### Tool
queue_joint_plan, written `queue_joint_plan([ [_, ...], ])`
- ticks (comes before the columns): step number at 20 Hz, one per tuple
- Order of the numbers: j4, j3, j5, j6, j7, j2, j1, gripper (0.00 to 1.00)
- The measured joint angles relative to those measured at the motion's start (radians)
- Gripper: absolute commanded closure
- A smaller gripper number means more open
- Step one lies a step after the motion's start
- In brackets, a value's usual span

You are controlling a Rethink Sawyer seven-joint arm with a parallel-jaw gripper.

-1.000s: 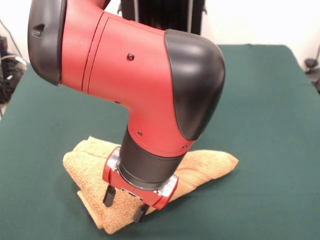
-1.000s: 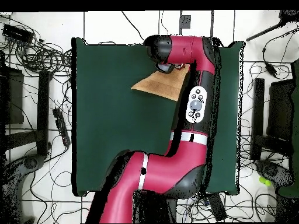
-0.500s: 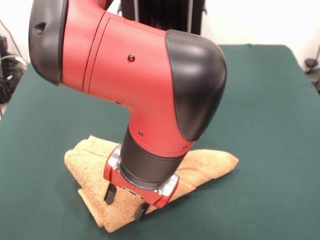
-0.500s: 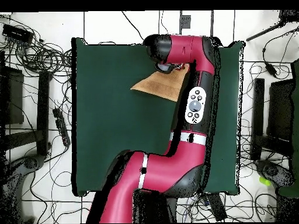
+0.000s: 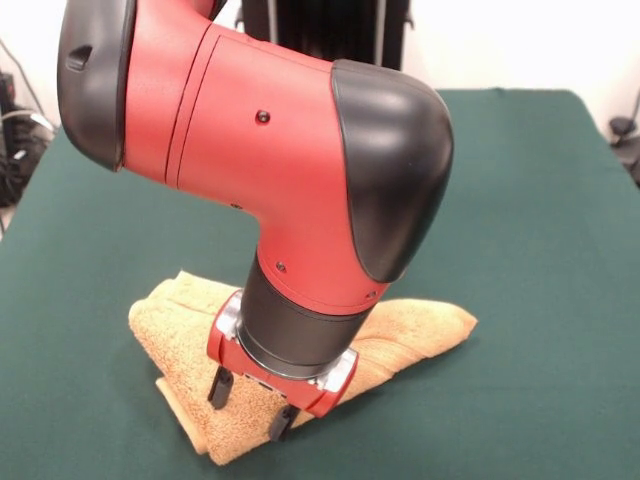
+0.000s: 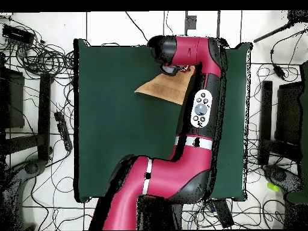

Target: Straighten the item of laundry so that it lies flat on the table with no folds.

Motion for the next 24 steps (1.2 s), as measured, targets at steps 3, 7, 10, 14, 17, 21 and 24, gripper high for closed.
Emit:
queue_joint_plan([
  [3,0.000,0.000,0.000,0.000,0.000,0.000,0.000,0.00],
  [7,0.000,0.000,0.000,0.000,0.000,0.000,0.000,0.00],
  [10,0.000,0.000,0.000,0.000,0.000,0.000,-0.001,1.00],
  [14,0.000,0.000,0.000,0.000,0.000,-0.001,-0.001,1.00],
  [17,-0.001,0.000,0.000,0.001,0.000,-0.001,-0.001,1.00],
  [21,0.000,0.000,0.000,0.001,0.000,0.000,-0.001,0.00],
  [24,0.000,0.000,0.000,0.002,0.000,0.001,-0.001,0.00],
])
